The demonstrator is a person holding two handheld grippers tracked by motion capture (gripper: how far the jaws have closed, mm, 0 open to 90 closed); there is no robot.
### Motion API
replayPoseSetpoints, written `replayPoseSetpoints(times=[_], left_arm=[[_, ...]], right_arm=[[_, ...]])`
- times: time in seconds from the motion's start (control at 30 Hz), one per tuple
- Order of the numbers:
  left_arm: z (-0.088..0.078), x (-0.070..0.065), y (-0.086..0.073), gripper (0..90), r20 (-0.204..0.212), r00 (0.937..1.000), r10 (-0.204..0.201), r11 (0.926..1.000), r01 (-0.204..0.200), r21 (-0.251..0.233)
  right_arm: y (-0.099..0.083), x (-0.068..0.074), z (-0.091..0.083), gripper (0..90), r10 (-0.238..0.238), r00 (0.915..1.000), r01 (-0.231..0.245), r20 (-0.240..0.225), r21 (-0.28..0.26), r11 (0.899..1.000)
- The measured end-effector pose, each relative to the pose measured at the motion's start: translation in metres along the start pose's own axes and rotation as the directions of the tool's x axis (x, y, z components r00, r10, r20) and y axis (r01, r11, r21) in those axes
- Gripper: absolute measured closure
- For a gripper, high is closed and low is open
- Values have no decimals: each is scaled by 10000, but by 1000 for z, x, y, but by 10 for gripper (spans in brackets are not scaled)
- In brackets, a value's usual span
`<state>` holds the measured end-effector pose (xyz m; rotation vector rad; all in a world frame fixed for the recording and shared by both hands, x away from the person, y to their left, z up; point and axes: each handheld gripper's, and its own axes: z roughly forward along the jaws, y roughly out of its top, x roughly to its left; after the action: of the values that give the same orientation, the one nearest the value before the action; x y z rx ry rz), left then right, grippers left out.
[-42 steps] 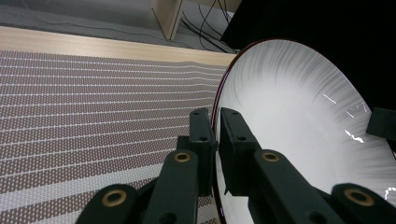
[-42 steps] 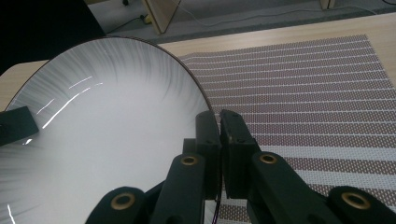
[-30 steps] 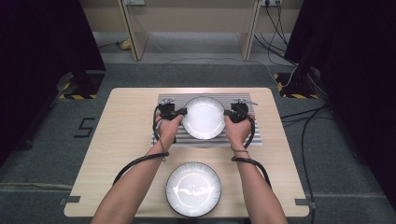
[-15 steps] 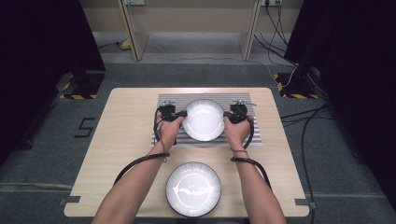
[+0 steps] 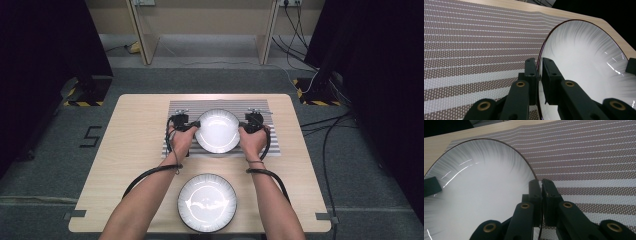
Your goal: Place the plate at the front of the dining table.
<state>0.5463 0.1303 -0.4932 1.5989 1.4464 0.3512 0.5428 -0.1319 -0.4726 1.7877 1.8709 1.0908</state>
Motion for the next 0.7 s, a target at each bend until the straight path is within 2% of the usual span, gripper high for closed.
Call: replayPoseSetpoints(times=[0.43, 0.53, 0.57, 0.63, 0.7], left_arm=[[5, 0, -1, 807, -128, 9999, -35, 9997, 38, 226], [7, 2, -2, 752, -122, 9996, -272, 9988, 277, 407], [7, 3, -2, 702, -131, 9996, -269, 9991, 273, 326], [6, 5, -1, 684, 3, 9997, -227, 9997, 227, 56], [4, 4, 1, 623, -26, 9998, -177, 9998, 177, -96]], right_arm=[[-1, -2, 5, 859, 247, 9997, -249, 92, 218, 9995], [-1, -3, 5, 828, 357, 9994, -357, 52, 158, 9992], [0, -3, 3, 822, 274, 9996, -274, 25, 124, 9995], [1, -3, 2, 813, 264, 9996, -265, 63, 89, 9996], [2, -4, -2, 791, 216, 9997, -216, 78, -4, 9998]])
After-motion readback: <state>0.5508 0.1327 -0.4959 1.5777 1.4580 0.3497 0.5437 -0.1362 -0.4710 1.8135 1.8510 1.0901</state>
